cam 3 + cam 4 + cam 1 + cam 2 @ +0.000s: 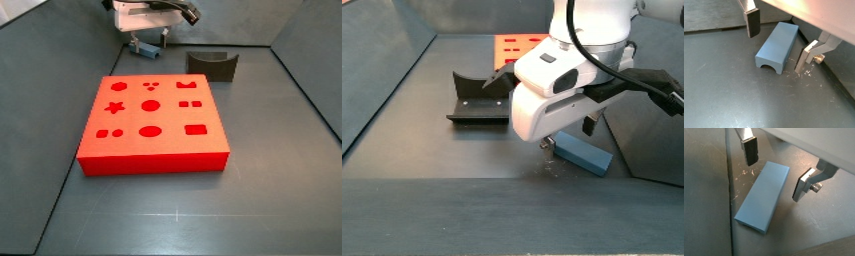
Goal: Pick up the arch object. Move up. Place the arch object on the fixture. Regrasp the arch object. Rotate the arch object. Move to above the board. Insert the arch object.
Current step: Pick up the arch object.
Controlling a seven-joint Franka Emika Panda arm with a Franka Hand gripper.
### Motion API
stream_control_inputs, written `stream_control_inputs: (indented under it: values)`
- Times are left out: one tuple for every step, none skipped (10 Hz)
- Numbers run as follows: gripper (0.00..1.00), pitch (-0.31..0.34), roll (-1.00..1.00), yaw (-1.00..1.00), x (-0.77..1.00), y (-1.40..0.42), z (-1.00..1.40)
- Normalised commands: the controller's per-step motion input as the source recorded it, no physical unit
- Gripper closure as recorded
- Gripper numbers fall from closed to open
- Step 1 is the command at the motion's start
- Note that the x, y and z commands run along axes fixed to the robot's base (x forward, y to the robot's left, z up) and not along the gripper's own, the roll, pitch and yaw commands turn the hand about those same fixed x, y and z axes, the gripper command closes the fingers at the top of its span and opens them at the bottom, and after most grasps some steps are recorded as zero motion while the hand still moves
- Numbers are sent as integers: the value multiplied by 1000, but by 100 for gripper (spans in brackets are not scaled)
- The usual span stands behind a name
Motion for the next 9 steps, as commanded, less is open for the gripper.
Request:
stream_control_inputs:
  values:
    - [0,83,0,54,183,0,-443]
    - [0,54,0,37,103,0,-594]
    - [0,39,0,29,54,0,-454]
    - [0,0,0,0,0,0,-31]
    - [0,-4,-21,0,0,0,0]
    - [0,0,0,0,0,0,0]
    - [100,0,0,0,0,0,0]
    - [100,0,0,0,0,0,0]
    - [100,0,0,0,0,0,0]
